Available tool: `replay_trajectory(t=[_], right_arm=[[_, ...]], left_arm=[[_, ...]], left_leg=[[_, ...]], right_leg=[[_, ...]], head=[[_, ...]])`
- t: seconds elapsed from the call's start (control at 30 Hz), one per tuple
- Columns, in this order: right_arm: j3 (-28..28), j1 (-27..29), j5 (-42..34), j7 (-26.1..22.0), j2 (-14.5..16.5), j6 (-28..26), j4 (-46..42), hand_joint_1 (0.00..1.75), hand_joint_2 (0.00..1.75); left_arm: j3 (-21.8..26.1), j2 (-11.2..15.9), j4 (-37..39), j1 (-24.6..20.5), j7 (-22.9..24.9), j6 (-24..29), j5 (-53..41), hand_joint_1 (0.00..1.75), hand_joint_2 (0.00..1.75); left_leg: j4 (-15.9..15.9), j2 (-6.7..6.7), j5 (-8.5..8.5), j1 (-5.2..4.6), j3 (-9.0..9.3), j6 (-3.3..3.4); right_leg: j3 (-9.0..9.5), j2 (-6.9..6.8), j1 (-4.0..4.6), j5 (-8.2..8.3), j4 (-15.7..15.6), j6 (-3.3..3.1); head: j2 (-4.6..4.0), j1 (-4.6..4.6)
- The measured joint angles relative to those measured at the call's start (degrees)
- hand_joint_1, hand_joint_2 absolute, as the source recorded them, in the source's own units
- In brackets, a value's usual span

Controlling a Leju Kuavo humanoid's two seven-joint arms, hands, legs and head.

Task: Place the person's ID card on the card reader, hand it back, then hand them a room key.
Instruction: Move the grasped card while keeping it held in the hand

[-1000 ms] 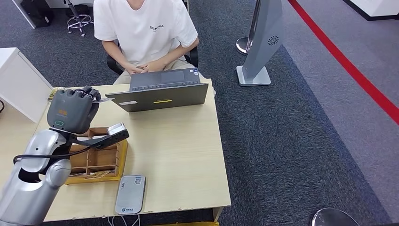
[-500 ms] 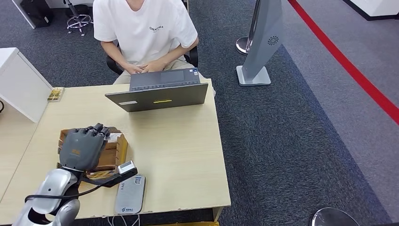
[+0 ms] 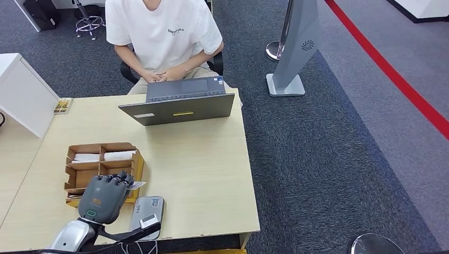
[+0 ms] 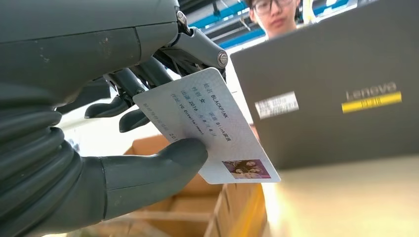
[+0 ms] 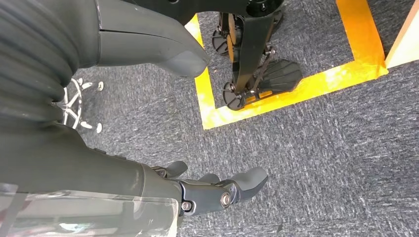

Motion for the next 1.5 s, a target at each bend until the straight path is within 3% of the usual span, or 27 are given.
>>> replay_trajectory(t=[0.43,1.5], right_arm=[[-0.39,-0.04,0.25,-0.08,0.00,0.18,0.00,0.00,1.75],[-0.39,-0.10,2.04,0.27,0.00,0.52,0.00,0.00,1.75]], left_arm=[[-1.37,-0.49,0.53,4.49,-1.81,-1.57,-0.26,1.75,1.75],[-4.71,-0.17,4.47,3.98,-1.38,-4.81,0.14,1.75,1.75]], left_leg=[[0.00,-0.01,0.00,0.00,-0.01,0.00],[0.00,-0.02,0.00,0.00,0.01,0.00]], right_leg=[[0.00,-0.02,0.00,0.00,0.00,0.00],[0.01,-0.04,0.00,0.00,0.00,0.00]], head=[[0.00,0.00],[0.01,0.01]])
